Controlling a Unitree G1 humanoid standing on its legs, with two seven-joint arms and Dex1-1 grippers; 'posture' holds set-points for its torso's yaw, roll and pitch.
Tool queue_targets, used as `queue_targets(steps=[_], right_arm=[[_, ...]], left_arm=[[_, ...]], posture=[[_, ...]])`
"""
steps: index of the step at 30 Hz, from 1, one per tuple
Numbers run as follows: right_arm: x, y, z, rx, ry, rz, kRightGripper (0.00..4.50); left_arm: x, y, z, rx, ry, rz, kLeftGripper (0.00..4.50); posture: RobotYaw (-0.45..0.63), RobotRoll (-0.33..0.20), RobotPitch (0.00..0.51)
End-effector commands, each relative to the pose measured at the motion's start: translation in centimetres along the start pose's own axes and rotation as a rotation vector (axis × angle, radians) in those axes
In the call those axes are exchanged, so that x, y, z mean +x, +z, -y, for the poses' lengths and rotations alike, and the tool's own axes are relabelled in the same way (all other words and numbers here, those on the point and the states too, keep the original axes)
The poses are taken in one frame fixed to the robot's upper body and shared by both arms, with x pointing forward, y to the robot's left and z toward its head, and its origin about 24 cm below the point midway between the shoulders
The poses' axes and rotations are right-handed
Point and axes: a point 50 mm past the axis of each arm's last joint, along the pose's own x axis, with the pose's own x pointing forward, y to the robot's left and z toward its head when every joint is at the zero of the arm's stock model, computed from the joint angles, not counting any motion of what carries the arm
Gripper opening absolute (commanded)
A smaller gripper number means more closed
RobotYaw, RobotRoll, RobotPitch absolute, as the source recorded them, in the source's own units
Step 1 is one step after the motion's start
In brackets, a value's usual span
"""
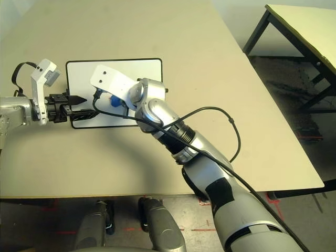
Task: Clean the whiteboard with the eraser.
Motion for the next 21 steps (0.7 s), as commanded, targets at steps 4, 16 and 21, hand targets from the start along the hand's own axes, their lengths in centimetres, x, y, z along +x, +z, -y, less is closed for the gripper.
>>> queue_targets(steps=[4,16,21], right_arm=[[1.7,-1.2,-1.0,0.015,0.045,-0.065,0.6],[-0.2,-7.4,-2.7,0.078,0.069,-0.188,0.6],[-0.7,-7.3,-1.9,0.092,0.044,-0.188,0.6]], left_arm=[[0.0,-0.1,0.2,-0.004,-0.005,-0.004,4.5],[0.0,-0.3,0.2,-0.007,-0.003,-0.008,4.5],[0.3,-0.1,0.1,-0.005,-0.011,-0.007,4.5]], posture=[[-0.08,0.0,0.206],[-0.09,0.0,0.204],[-0.1,0.0,0.203]])
